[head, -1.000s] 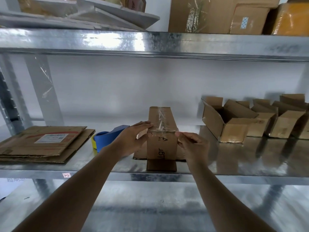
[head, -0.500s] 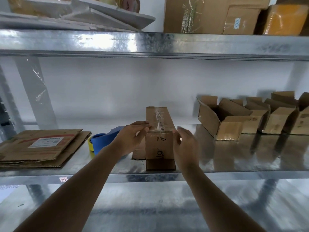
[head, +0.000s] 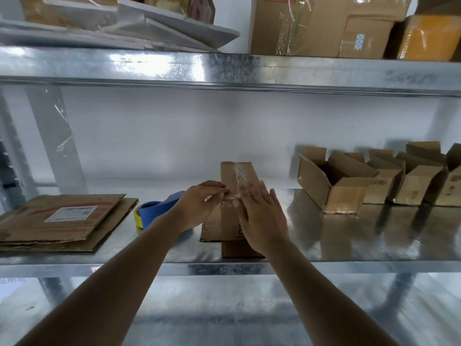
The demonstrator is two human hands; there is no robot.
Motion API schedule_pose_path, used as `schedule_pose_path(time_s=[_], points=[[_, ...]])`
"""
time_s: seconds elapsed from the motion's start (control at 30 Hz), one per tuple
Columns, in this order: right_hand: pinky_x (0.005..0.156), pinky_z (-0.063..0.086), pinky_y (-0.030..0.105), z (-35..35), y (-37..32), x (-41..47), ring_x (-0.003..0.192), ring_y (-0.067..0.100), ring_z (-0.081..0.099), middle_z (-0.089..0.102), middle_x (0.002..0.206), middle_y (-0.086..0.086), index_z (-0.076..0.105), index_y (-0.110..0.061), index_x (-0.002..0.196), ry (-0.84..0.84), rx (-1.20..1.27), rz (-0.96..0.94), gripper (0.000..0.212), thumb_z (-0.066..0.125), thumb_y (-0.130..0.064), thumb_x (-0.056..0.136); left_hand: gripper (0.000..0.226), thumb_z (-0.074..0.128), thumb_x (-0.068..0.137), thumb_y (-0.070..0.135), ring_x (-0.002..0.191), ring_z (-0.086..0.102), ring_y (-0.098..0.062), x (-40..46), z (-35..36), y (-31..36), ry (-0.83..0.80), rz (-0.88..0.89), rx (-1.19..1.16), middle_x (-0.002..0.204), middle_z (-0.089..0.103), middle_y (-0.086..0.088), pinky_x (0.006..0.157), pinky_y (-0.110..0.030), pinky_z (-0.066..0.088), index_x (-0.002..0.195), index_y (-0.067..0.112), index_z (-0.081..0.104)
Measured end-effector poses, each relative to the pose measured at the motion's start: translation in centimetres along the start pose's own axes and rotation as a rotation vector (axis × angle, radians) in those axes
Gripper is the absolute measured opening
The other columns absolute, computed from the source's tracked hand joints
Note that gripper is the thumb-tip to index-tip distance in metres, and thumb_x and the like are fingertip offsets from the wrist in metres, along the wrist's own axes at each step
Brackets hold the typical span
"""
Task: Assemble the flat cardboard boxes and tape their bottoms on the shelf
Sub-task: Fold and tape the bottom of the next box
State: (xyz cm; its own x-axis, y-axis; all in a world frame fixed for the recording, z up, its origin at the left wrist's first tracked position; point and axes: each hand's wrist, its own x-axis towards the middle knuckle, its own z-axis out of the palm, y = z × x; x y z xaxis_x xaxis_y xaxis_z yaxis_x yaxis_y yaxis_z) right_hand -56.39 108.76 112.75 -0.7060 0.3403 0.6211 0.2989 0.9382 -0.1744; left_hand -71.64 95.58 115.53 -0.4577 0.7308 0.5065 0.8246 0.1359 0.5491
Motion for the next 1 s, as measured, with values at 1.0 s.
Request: schedule_pose_path(time_s=[1.0], points=[[0.129,-0.001,0.053,-2.7,-3.1,1.1,0.150,0.028,0.033,0.047,0.155,0.003,0.051,-0.029,0.147,0.020,-0.024,0.397,0.044,0.036,-0.031,0.106,0.080,0.053,0.106,0.015,0.153,-0.012,-0.009,2.7,0.3,-0.8,-0.218,0.006,0.347,0.170,-0.008,0.008,0.119,-0.020,-0.003,0.166,0.025,0.001]])
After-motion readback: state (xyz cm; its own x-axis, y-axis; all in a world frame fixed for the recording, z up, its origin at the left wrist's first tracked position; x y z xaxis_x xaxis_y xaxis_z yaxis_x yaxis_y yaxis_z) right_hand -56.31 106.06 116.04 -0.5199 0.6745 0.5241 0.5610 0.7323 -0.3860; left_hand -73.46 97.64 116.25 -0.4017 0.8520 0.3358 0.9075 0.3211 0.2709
